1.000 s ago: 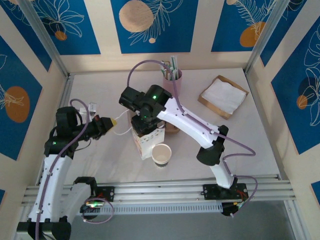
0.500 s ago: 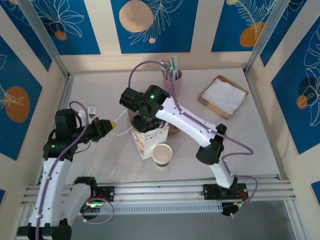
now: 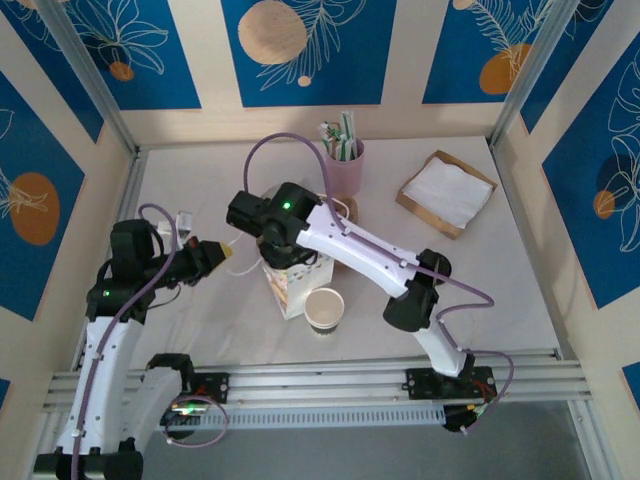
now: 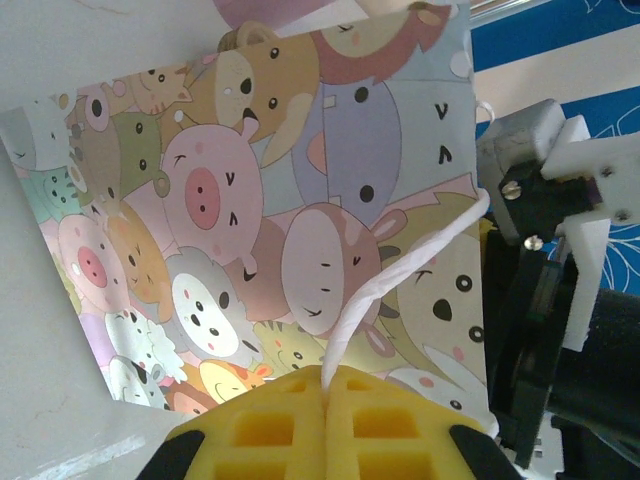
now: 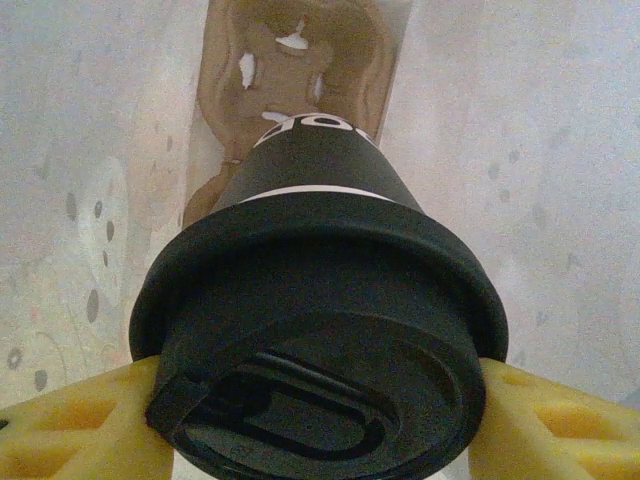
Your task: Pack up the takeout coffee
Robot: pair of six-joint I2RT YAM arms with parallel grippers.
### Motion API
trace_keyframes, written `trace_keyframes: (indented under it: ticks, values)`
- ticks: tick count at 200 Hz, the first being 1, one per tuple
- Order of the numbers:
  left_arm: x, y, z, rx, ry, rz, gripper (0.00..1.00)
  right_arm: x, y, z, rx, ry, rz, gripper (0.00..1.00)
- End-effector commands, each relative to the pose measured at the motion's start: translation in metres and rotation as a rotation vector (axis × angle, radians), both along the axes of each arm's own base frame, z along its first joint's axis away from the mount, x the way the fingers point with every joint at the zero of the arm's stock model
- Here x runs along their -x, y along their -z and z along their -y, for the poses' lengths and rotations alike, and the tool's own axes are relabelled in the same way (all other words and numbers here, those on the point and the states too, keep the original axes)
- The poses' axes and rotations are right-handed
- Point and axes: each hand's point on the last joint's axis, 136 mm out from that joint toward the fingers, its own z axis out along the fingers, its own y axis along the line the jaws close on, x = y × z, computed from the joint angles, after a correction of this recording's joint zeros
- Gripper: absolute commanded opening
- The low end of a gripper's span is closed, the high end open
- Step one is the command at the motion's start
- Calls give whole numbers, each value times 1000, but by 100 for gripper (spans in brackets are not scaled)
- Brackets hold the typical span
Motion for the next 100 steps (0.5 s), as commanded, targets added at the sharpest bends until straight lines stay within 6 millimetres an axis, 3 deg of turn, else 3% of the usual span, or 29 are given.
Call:
trace_keyframes:
  ticks: [1,34,77,100]
  values:
    - [3,7,1,-14,13,-8,0,15,7,31,164,8,-55,59]
    - [3,7,1,-15,13,-6,0,13,6,32,185,-3,-20,59]
    - [2,7,1,-13,13,-7,0,12,-25,32,110,-7,51,59]
    - [2,8,1,-13,13,-10,0,11,-30,31,101,-16,72,59]
